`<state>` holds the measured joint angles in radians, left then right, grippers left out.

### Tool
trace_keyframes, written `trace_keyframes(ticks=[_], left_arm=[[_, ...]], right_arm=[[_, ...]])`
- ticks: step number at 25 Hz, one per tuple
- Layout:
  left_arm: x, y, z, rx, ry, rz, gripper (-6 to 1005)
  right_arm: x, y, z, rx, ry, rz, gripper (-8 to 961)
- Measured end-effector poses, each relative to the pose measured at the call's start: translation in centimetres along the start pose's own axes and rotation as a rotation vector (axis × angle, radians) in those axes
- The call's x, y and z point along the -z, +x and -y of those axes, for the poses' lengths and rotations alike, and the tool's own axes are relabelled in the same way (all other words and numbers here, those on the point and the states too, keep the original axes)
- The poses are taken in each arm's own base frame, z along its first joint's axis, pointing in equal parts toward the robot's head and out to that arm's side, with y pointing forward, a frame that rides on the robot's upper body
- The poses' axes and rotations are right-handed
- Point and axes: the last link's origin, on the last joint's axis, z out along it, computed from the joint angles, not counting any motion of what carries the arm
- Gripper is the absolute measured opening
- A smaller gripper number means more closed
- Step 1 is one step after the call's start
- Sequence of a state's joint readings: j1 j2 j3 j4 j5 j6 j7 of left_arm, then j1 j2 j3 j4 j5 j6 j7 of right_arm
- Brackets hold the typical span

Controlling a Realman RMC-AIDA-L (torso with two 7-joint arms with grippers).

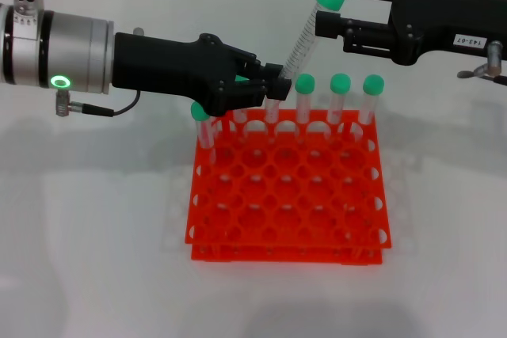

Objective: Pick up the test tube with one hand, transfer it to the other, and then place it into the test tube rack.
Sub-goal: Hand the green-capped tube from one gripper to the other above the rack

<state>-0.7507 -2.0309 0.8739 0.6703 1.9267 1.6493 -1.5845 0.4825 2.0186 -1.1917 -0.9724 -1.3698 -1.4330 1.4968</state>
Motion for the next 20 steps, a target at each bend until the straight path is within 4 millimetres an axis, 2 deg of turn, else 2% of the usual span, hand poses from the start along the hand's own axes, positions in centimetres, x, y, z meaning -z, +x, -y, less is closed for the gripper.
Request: trace_keyframes(ticks=[9, 14, 20], left_arm=[[-0.14, 0.02, -0.05, 0.0, -0.003, -0.001, 184], [-0.15, 0.01, -0.06, 0.0, -0.003, -0.002, 183], [-0.16, 0.0, -0.08, 0.001, -0.003, -0.003, 183]], right_arm=[[0.01, -0.12, 0.13, 0.0, 0.009, 0.008, 608], [0.05, -0.12, 0.18, 0.0, 0.012, 0.008, 490], [0.04, -0.06, 0.26, -0.002, 0.018, 0.007, 425]])
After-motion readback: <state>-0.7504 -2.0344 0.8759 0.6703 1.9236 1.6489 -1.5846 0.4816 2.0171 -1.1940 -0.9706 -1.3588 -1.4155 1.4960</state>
